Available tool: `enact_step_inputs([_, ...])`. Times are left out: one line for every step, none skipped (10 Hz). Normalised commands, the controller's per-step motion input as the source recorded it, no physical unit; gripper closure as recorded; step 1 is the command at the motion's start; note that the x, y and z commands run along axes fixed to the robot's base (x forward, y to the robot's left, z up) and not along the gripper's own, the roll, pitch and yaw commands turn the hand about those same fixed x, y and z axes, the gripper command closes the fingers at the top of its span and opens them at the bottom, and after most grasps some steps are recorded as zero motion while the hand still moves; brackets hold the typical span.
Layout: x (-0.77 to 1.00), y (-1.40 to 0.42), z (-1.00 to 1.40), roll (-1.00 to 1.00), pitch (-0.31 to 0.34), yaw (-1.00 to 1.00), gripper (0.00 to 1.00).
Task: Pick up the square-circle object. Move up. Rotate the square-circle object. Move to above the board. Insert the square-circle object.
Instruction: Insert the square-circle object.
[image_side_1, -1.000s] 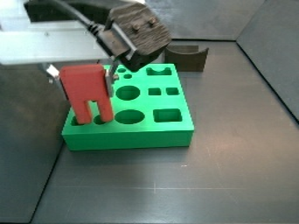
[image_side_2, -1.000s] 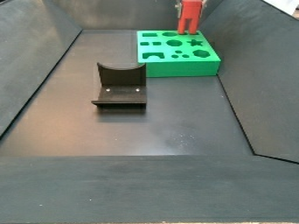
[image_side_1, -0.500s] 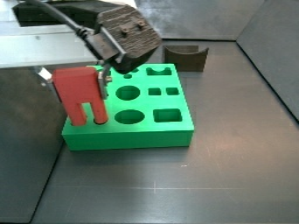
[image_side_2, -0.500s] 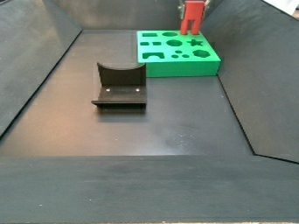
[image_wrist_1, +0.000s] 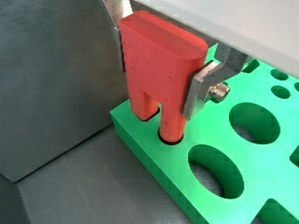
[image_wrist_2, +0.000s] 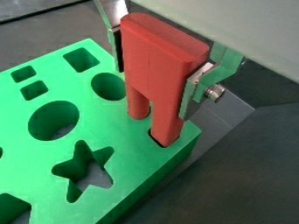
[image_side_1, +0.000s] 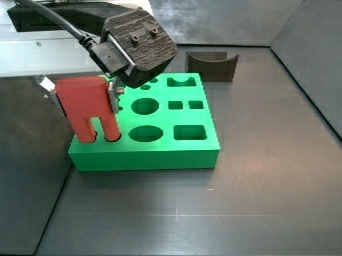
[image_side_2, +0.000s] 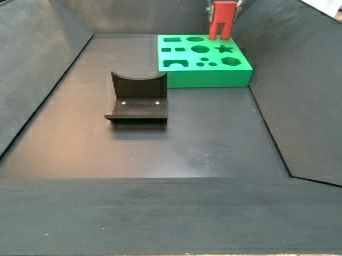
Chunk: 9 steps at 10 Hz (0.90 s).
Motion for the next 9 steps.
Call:
enact_step_inputs([0.20, -0.15, -0.86, 0.15, 0.000, -0.16, 1.00])
enact_step_inputs([0.26, -0.15, -0.90, 0.11, 0.000, -0.19, 1.00])
enact_step_inputs([0.20, -0.07, -0.90, 0.04, 0.000, -0.19, 1.00])
enact_step_inputs([0.15, -0.02, -0.94, 0.00, -0.054, -0.11, 1.00])
enact_step_inputs([0.09, 0.00, -1.00, 0.02, -0.116, 0.00, 1.00])
enact_step_inputs([0.00, 0.00, -0.95, 0.00, -0.151, 0.09, 1.00])
enact_step_inputs([0.00, 0.05, -0.86, -0.01, -0.187, 0.31, 1.00])
enact_step_inputs([0.00, 0.13, -0.84, -0.01, -0.197, 0.41, 1.00])
enact_step_inputs([0.00, 0.14, -0.90, 0.00, -0.180, 0.34, 1.00])
